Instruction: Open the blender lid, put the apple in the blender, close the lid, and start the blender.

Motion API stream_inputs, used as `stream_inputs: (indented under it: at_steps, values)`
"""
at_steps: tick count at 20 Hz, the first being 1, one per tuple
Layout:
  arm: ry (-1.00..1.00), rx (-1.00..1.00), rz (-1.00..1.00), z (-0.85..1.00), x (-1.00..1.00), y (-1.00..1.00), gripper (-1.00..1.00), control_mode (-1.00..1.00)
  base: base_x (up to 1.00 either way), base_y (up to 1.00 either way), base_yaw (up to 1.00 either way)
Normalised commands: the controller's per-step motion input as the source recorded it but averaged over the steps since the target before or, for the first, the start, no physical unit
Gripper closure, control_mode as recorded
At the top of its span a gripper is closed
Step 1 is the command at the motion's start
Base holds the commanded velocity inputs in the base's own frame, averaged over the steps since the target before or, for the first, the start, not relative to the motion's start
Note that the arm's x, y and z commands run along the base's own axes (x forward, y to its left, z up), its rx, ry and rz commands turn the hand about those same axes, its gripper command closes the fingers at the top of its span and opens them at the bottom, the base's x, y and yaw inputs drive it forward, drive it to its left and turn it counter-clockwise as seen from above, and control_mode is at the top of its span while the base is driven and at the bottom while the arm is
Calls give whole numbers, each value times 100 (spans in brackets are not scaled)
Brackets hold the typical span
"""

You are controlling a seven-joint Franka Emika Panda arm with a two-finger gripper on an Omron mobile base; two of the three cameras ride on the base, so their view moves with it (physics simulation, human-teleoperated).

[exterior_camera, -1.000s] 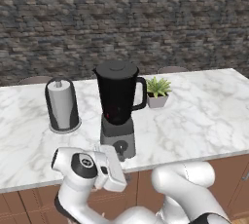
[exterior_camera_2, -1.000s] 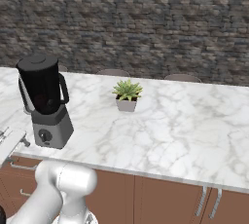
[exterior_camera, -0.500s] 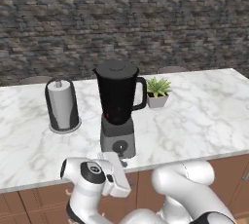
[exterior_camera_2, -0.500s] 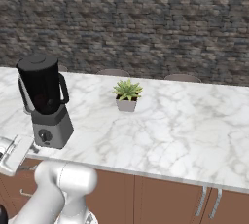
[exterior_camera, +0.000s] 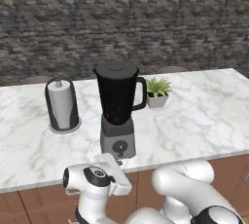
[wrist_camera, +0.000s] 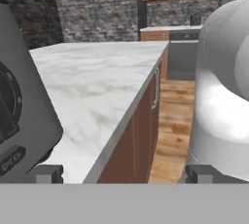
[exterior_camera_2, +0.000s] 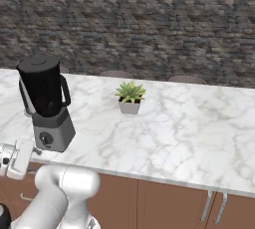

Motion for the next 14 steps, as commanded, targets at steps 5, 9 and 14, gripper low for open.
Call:
stream_inputs:
  at_steps: [5,9,14]
  values:
    - [-12,0,22,-1,3,-6,-100,-100,0,0,0]
    - [-14,-2,18,0,0,-23,-100,-100,0,0,0]
    - [-12,-3,14,0,0,-33,-100,-100,0,0,0]
